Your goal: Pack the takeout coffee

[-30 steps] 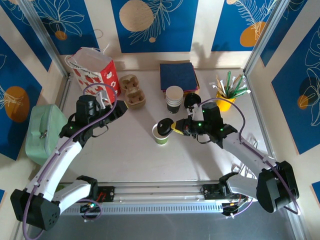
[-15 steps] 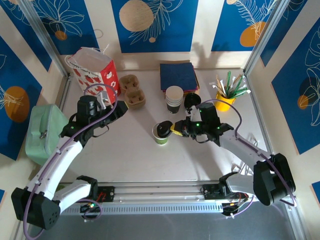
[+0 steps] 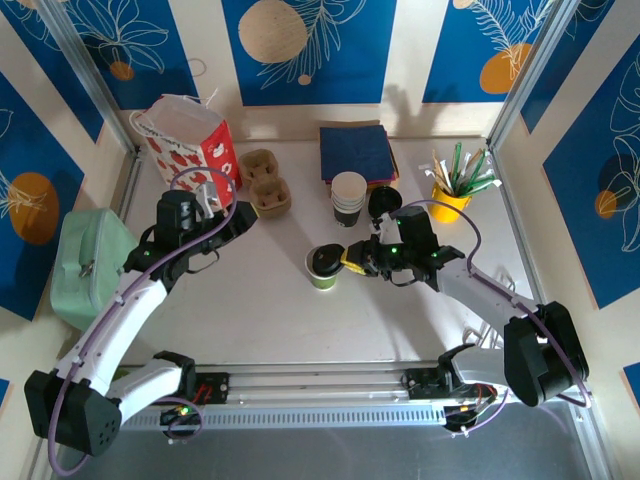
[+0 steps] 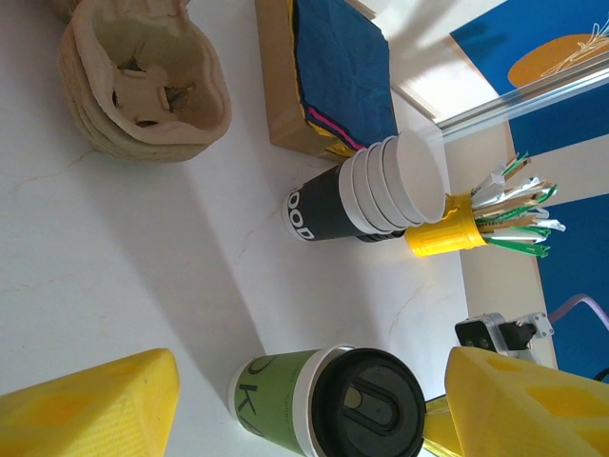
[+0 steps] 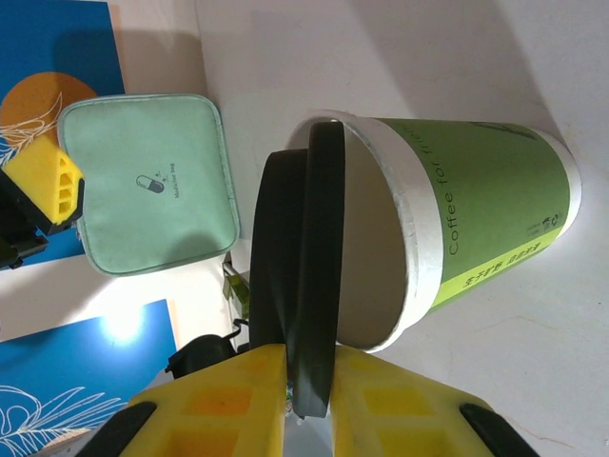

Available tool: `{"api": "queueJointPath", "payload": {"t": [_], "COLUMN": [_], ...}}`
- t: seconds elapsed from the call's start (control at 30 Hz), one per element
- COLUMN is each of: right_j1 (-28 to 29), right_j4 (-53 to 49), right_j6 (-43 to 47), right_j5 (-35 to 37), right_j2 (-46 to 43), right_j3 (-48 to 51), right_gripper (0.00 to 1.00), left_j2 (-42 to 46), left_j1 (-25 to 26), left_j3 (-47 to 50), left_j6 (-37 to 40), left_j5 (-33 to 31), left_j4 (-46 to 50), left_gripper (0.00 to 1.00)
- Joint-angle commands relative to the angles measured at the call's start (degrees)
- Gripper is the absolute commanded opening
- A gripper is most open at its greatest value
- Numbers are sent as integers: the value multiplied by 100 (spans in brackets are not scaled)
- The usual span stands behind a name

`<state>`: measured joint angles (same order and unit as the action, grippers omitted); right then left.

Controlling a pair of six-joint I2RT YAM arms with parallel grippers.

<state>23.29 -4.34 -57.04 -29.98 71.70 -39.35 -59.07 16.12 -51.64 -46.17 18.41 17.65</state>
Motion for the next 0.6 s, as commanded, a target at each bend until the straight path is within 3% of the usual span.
{"api": "queueJointPath", "payload": {"t": [0.0, 0.57], "right_j1": [27, 113], "right_j4": [-201, -208], "right_j6": [131, 217], "right_j5": [46, 106], "right_j2": [104, 416], "right_j3": [15, -78], "right_gripper": [19, 25], "left_j2": [-14, -93], "left_j1": [-47, -47], "left_j3": [41, -2], "left_j6": [-11, 10], "left_j5": [123, 171], "left_j4": [-139, -150], "left_gripper": [74, 74]}}
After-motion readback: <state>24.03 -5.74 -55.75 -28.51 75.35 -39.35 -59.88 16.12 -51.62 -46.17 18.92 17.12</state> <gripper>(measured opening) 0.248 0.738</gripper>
